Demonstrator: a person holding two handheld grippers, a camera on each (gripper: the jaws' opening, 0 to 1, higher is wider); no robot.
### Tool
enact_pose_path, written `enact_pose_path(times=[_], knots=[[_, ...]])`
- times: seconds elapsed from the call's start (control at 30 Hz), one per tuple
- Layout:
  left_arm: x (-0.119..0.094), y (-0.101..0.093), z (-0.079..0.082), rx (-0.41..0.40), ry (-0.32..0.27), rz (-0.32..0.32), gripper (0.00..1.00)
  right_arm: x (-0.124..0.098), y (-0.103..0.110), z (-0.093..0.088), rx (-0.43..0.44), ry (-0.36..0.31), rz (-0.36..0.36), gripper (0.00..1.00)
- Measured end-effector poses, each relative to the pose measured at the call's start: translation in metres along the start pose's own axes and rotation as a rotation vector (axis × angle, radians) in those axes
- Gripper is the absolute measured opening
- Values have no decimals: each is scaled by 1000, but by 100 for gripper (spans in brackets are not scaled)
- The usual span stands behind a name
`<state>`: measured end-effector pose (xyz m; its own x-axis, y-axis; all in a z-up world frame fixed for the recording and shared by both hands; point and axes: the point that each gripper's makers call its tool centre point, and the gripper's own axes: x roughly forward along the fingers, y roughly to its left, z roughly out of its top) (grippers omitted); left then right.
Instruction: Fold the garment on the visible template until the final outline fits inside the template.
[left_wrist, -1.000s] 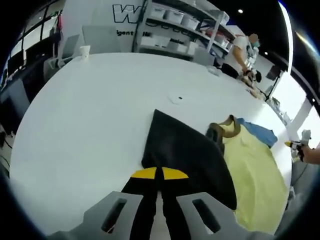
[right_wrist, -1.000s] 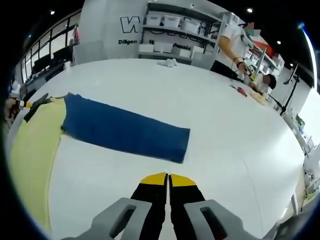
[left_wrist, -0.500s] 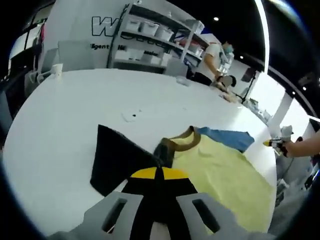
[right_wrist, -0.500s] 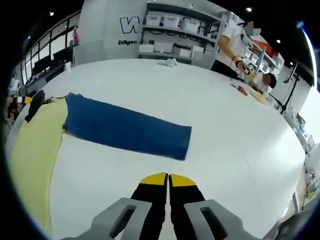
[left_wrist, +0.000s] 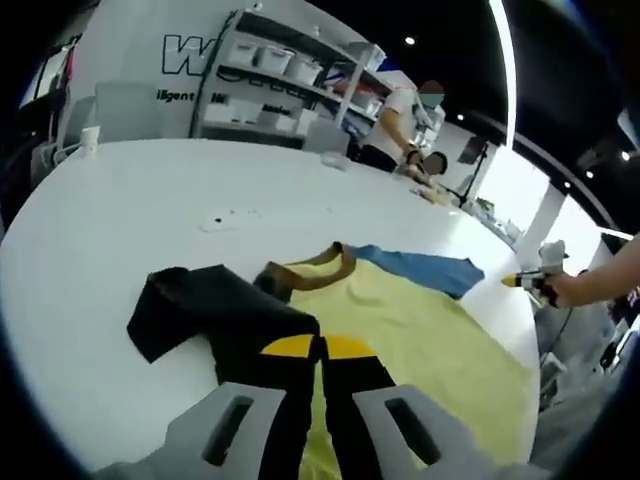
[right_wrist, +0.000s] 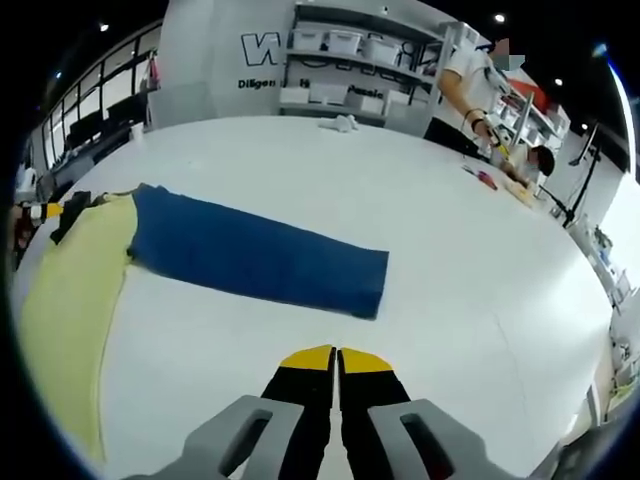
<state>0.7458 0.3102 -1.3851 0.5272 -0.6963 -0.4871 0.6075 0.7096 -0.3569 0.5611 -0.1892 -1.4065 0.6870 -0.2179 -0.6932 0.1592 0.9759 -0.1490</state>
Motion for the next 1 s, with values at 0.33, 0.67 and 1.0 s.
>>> enact_pose_path(times=[0.33,0.67,1.0], knots=[[-26,33,12,-8,-47,55,9,4,3,0,-2,2,5,0],[-35,121,-3,-52,61,335,11,2,0,-2,-5,8,-1,0],[-19,116,-17,-60,139,339,18,1,-5,-5,0,14,-10,0]])
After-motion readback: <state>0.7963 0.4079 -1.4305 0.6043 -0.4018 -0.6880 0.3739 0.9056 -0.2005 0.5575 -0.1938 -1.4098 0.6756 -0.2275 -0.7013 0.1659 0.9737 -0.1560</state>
